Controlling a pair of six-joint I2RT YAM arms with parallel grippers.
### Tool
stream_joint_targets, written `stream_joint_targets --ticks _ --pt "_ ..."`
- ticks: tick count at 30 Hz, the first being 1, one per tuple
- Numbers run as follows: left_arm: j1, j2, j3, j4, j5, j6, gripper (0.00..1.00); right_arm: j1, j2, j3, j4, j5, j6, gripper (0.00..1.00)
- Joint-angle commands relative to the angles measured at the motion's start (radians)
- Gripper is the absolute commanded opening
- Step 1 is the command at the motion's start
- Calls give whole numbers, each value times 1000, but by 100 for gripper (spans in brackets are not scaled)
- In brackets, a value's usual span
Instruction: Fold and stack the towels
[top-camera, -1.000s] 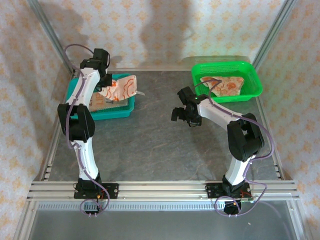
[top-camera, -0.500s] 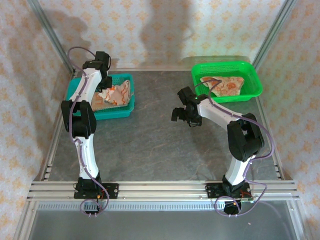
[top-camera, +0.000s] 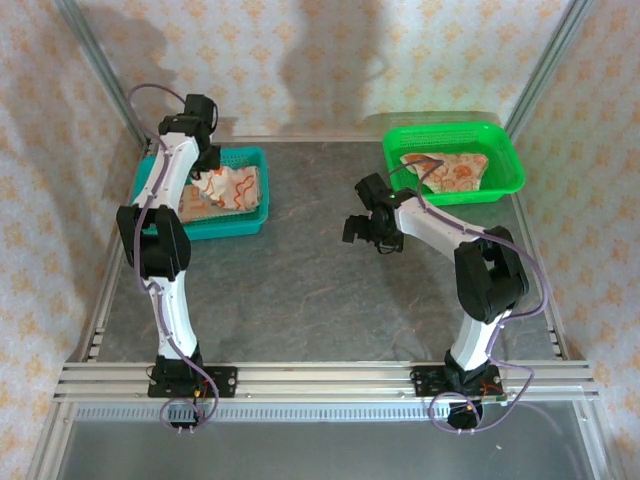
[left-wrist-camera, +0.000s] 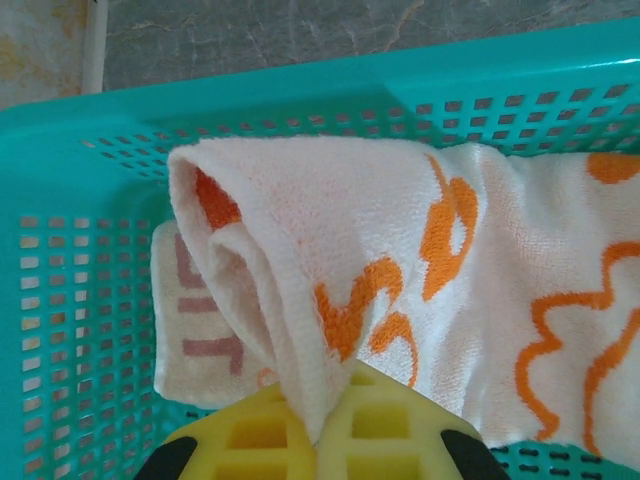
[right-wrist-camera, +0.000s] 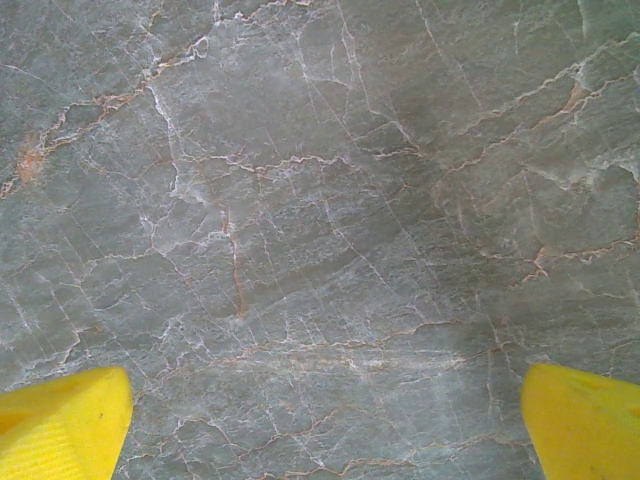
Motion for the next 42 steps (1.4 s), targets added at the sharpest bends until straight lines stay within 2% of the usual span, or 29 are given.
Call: stream_joint_targets --ticks 1,12,20,24,26,28,30,31,37,42 --pt "12 -56 24 -33 -36 19 0 9 -1 13 -5 20 4 99" --pt "14 -54 6 -28 -76 35 0 12 -2 5 4 18 10 99" --pt "31 31 1 -3 -126 30 2 12 -14 -1 2 23 14 99" --pt "60 106 45 1 -142 14 48 12 -29 -3 0 26 18 99" --pt "66 132 72 -11 -141 0 68 12 -37 -5 -3 27 21 99" --pt "66 138 85 -17 -140 -17 86 13 -47 -8 -5 28 26 99" --pt "64 119 81 -13 -133 -35 97 13 -56 -12 -4 31 30 99" --pt "66 109 75 -10 -120 -47 100 13 -61 -14 -5 32 32 99" --pt "60 -34 -24 46 38 -132 100 13 -80 -9 -8 64 34 99" --pt "51 -234 -213 148 156 -211 100 12 -91 24 -16 118 23 99"
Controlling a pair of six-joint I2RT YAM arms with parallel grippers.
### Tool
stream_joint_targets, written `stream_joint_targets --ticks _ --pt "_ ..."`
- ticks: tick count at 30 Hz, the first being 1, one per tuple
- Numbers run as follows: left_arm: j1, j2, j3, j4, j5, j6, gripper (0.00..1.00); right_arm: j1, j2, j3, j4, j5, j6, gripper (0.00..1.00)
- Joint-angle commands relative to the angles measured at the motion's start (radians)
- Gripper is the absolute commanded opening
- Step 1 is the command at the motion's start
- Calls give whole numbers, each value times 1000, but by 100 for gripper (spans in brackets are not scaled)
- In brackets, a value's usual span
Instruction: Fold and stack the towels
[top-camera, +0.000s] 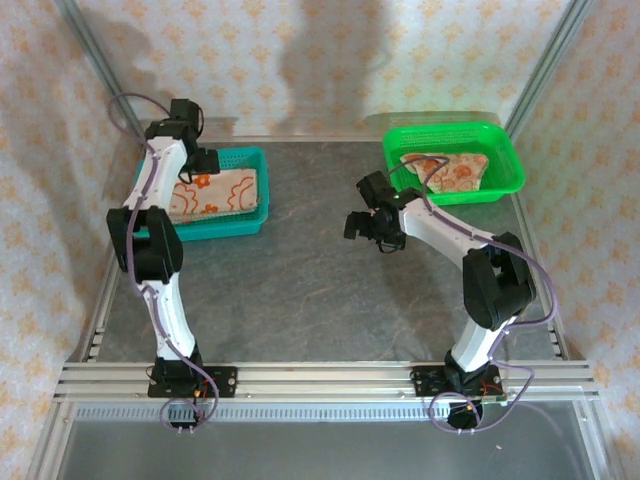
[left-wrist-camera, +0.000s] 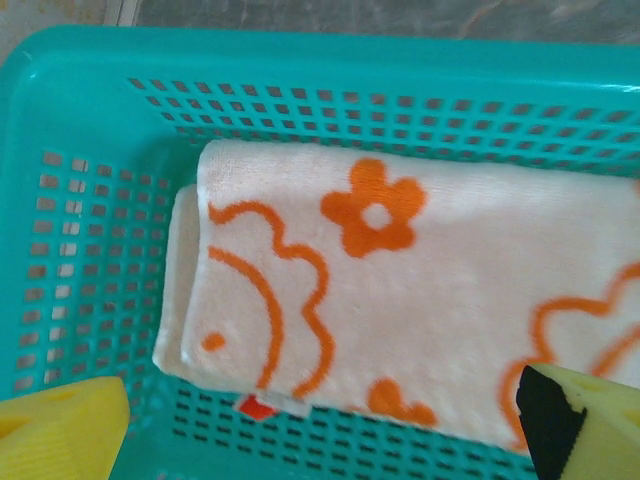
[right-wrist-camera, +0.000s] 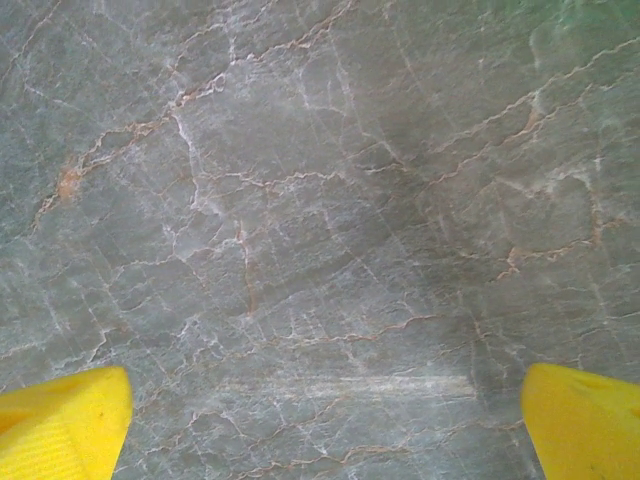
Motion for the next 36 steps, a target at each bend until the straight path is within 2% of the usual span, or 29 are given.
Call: stream_joint_targets --ticks 1,11,14,18,22,27,36 --pt "-13 -173 -110 90 113 -88 100 6 -36 38 -15 78 3 99" --pt "-57 -445 -381 118 178 -169 100 1 -43 106 3 170 -37 99" --pt "-101 -516 -438 117 180 -183 100 -11 -47 126 13 228 -46 99" --pt "-165 -600 -528 129 210 -235 100 -56 -44 177 6 366 -38 99" --pt "-256 -672 -631 179 220 -288 100 -145 -18 249 10 390 -28 99" --pt "-341 -709 -682 192 218 -330 100 -245 92 393 -2 471 -20 96" --pt "-369 -770 -738 193 211 -349 100 -427 405 728 -115 435 28 91"
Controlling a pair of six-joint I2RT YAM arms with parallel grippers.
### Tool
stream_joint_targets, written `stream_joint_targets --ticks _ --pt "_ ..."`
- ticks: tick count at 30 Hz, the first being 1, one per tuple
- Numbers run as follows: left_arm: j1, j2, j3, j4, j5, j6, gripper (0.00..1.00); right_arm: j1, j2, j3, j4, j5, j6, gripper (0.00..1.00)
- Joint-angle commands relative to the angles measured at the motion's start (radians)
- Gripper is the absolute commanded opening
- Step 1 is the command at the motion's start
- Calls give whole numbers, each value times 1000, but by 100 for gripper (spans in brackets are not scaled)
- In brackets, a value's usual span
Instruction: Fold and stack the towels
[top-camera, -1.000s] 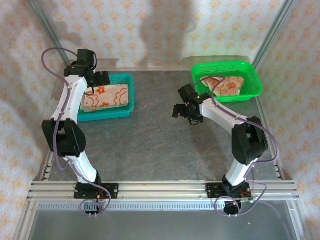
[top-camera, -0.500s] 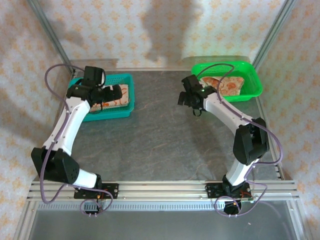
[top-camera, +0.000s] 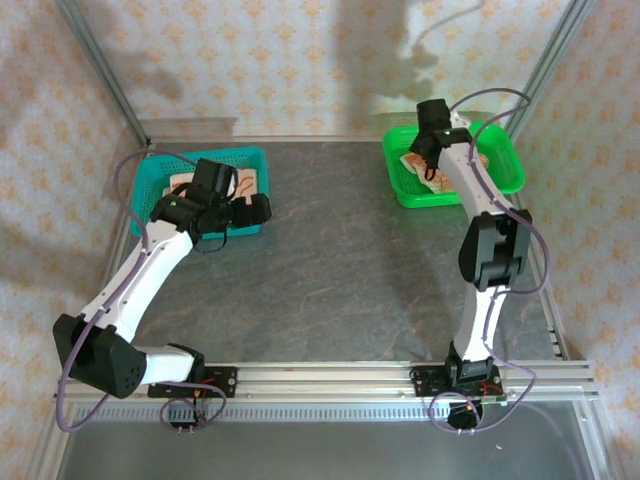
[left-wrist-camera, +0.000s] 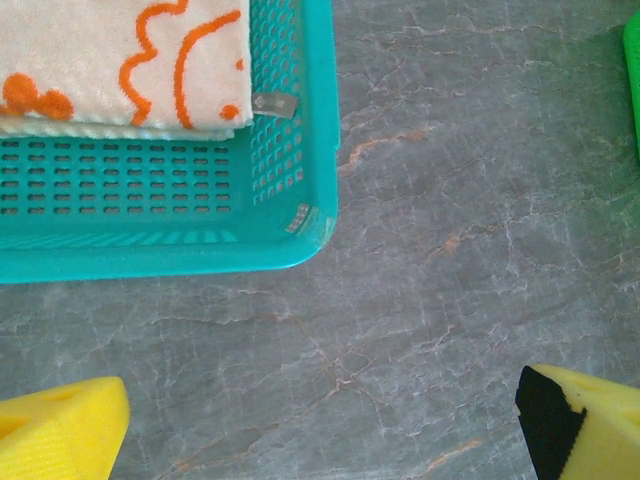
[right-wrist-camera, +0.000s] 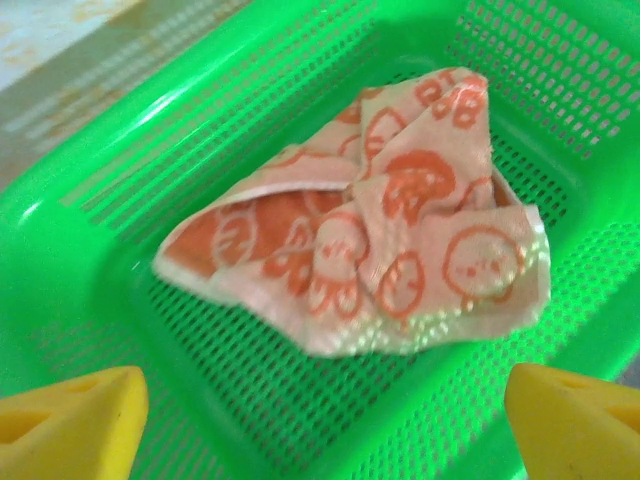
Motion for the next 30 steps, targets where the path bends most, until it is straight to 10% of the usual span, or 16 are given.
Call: stream_joint_targets --ticks 1,14,19,24,30 --pt "-9 -52 -32 20 -18 -34 100 -56 114 117 -103 9 46 90" --pt "-9 -112 -71 -12 -85 -46 100 -147 475 431 -220 -130 62 79" --pt "-9 -126 -71 -21 -98 -41 100 -154 486 424 -222 -178 59 52" --pt "-10 -124 -63 -24 -100 -30 100 -154 414 406 -220 -183 25 1" --pt "-9 -104 -62 -2 -71 -25 100 -154 249 385 -202 -176 -12 0"
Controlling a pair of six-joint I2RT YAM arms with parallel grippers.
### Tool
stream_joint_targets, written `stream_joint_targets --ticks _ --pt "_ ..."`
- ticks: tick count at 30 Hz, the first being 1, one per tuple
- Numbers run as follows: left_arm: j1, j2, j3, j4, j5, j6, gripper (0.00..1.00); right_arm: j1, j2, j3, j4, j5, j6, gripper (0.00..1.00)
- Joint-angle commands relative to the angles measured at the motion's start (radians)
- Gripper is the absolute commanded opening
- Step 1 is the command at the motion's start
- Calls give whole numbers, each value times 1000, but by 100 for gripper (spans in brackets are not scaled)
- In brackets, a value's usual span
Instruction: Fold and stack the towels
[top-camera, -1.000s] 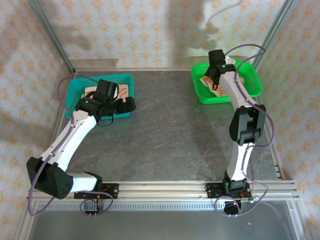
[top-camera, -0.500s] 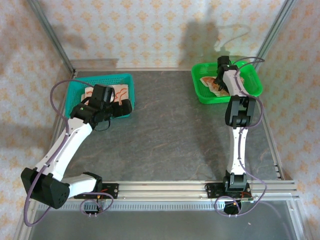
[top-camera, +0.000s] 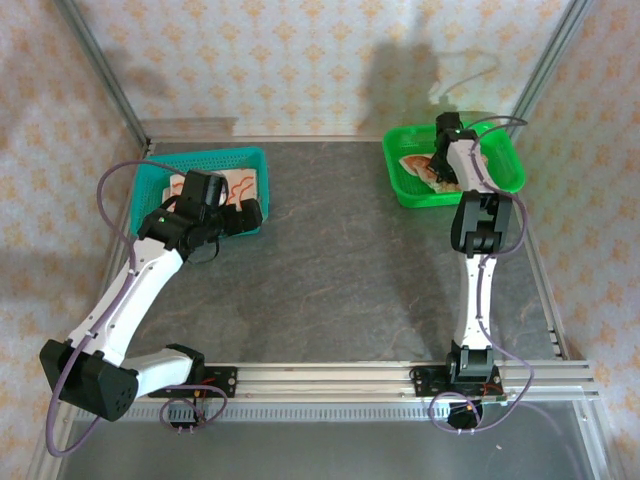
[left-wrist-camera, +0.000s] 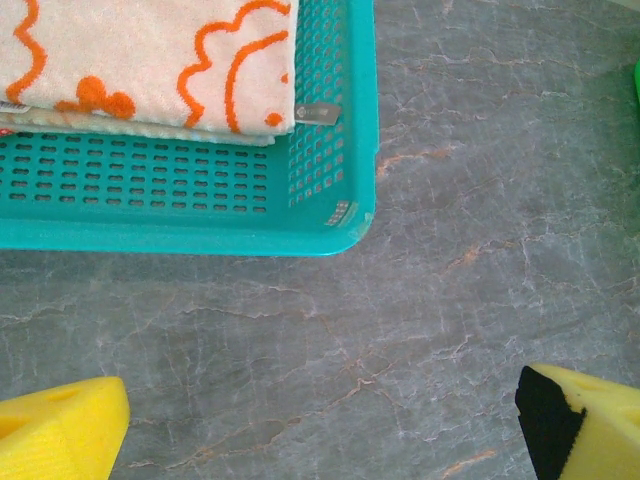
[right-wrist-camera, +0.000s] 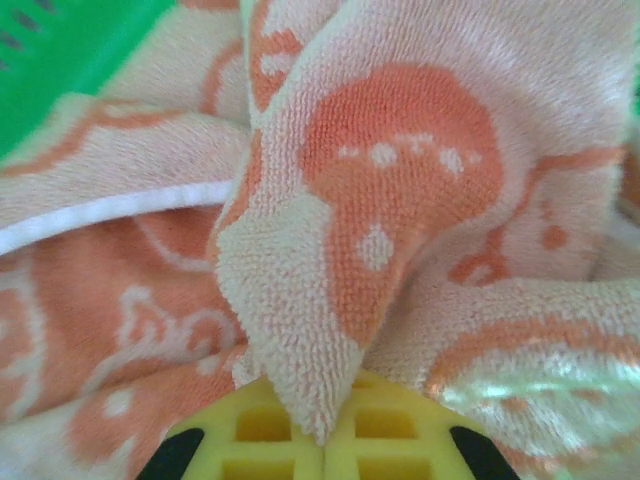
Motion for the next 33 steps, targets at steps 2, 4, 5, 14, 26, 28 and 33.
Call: stream_joint_targets --ticks 2,4,5,14,26,28,33 --pt "-9 12 10 4 -7 3 100 -5 -225 5 -13 3 -27 0" --pt "-9 22 10 19 -6 2 100 -2 -283 6 -13 -6 -28 0" --pt "-9 27 9 29 0 5 100 3 -313 5 -11 -12 -32 0" --pt "-9 124 59 73 61 31 100 132 -590 -3 20 -44 -83 0" --pt "-9 192 97 106 100 48 100 360 -689 110 97 -167 -152 0" --pt "-9 194 97 109 101 48 100 387 -674 120 103 -187 -155 0" --pt "-9 191 94 105 103 45 100 434 -614 97 85 -203 -149 0"
